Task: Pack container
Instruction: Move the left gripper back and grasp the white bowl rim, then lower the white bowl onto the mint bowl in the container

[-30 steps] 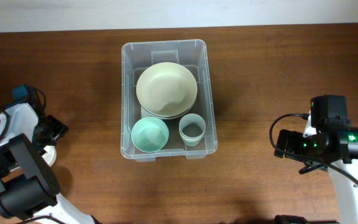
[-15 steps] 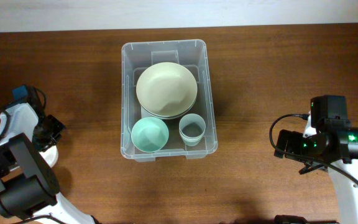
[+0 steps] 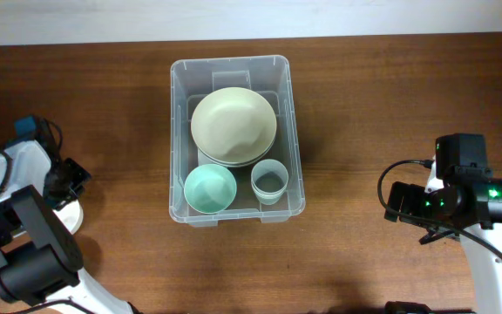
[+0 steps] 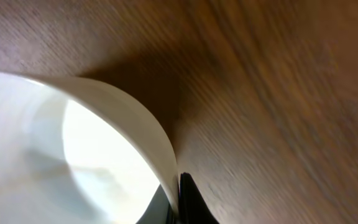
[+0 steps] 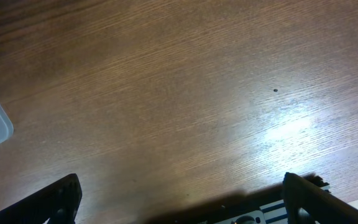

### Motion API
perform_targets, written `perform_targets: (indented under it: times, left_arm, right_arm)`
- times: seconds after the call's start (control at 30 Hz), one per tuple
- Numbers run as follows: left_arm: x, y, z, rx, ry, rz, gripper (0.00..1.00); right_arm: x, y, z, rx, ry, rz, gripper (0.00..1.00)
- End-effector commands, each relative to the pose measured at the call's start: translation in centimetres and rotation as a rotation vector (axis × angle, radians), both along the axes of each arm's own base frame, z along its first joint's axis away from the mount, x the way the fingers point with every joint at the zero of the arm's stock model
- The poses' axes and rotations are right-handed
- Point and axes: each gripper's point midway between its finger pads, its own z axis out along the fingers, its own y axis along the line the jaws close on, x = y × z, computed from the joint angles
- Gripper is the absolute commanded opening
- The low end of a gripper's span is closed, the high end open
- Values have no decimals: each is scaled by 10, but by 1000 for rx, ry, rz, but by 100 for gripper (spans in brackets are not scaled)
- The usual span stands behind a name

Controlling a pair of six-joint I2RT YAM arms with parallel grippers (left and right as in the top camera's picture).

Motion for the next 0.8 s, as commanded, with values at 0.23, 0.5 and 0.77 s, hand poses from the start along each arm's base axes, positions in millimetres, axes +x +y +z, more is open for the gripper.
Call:
perform_targets:
  times: [0.23,0.5,0.77]
  left_arm:
    - [49,-39,127,52,-224,-206,1]
    - [26,-136,192,44,-299,-454,1]
    - [8,-259,218,-67,-386,-728,1]
  right_arm:
    - [0,1,0,-1,-1,0,99]
    - [1,1,1,-1,-4,1,99]
    - [1,1,1,-1,-4,1,99]
